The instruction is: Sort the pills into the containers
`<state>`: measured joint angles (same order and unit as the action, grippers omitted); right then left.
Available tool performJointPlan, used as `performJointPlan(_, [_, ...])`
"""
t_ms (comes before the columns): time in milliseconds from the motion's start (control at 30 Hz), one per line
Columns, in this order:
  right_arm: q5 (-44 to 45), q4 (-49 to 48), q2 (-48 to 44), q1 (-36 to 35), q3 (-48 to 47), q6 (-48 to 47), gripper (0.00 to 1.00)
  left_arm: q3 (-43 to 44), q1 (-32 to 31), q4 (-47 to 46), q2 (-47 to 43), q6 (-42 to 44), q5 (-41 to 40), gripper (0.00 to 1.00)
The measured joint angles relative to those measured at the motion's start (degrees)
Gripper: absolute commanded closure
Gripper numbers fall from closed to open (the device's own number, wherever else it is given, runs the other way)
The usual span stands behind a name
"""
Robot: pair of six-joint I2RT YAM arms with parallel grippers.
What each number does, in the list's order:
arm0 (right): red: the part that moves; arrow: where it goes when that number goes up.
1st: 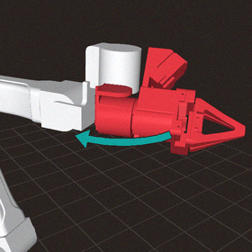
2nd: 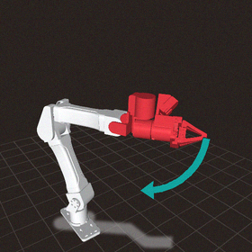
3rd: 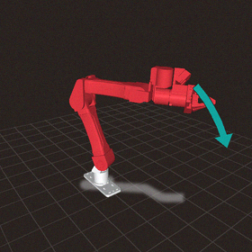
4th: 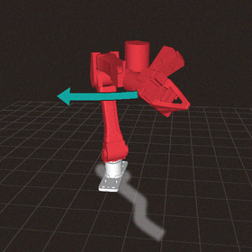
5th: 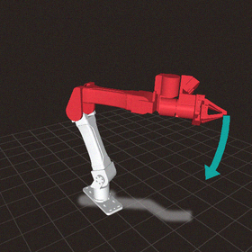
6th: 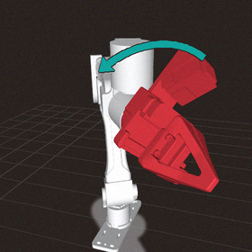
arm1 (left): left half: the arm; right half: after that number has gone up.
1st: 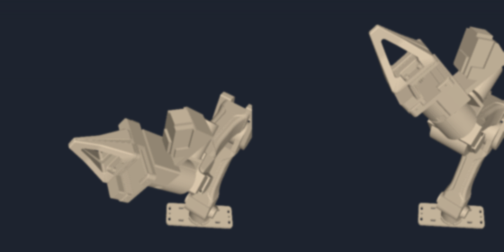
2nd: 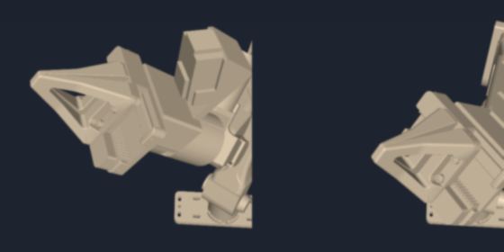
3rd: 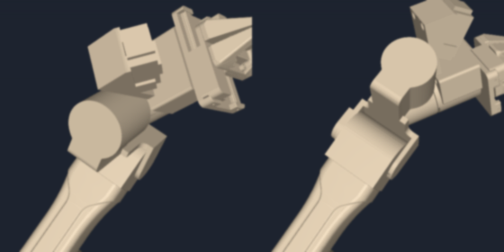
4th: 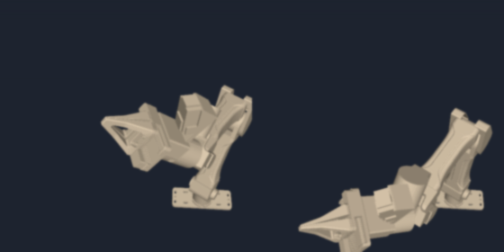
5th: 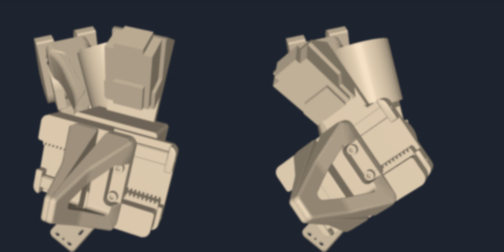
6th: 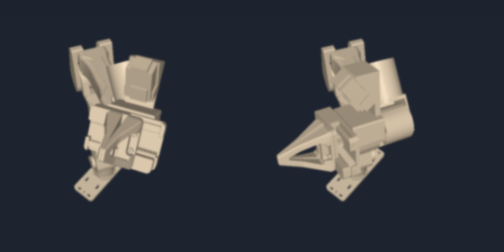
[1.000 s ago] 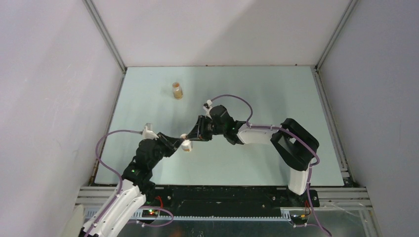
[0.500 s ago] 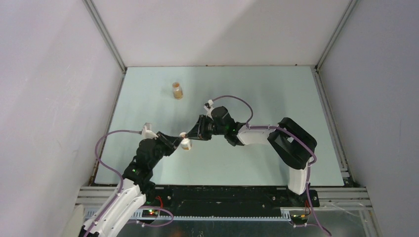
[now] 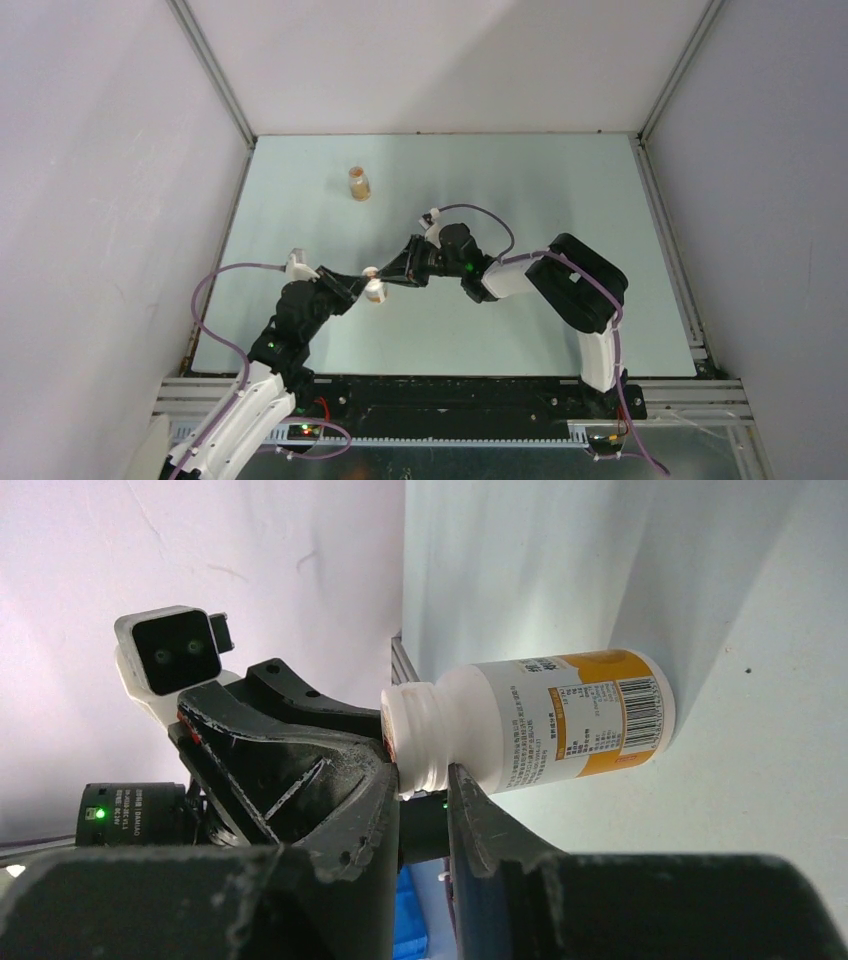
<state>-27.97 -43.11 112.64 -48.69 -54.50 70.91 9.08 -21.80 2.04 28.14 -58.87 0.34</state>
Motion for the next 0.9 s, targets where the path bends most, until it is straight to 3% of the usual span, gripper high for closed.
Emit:
performJointPlan(167, [-0.4,-0.8,0.3,0.1,0.2,0.9,1.0,0.0,0.0,0.0,0.0,0.0,-0.2,1.0])
performJointPlan(233, [-0.4,-0.4,0.3,0.2,0.2,0.5,0.91,0.0,0.0,-0.1,0.1,0.0,-0.1,1.0])
performJointPlan(267, [-0.3,0.0,0.1,0.2,0.1,0.0,0.79,0.0,0.0,-0.1,0.2,0.2,-0.1,1.0])
performJointPlan(367, [0.0,3.2,-1.1,0.2,-0.4,-1.8,0.66,0.4,0.0,0.1,0.4,0.5,0.2,1.0])
performJointPlan(567, [-0.5,8.2,-2.1,0.1,-2.3,-3.4,0.63,0.5,0.0,0.2,0.5,0.9,0.3,1.0])
performJointPlan(733, [-1.7,7.9,-1.6,0.2,-2.3,-0.9,0.7,0.5,0.0,0.3,0.3,0.9,0.2,1.0])
performJointPlan(833, [-2.3,7.4,-0.8,0.2,-2.3,0.3,0.95,0.5,0.0,0.9,-0.2,0.9,-0.1,1.0])
performJointPlan(900, [-3.0,6.4,-0.1,0.4,-2.3,1.7,1.0,0.5,0.0,1.3,-0.6,0.9,-0.5,1.0])
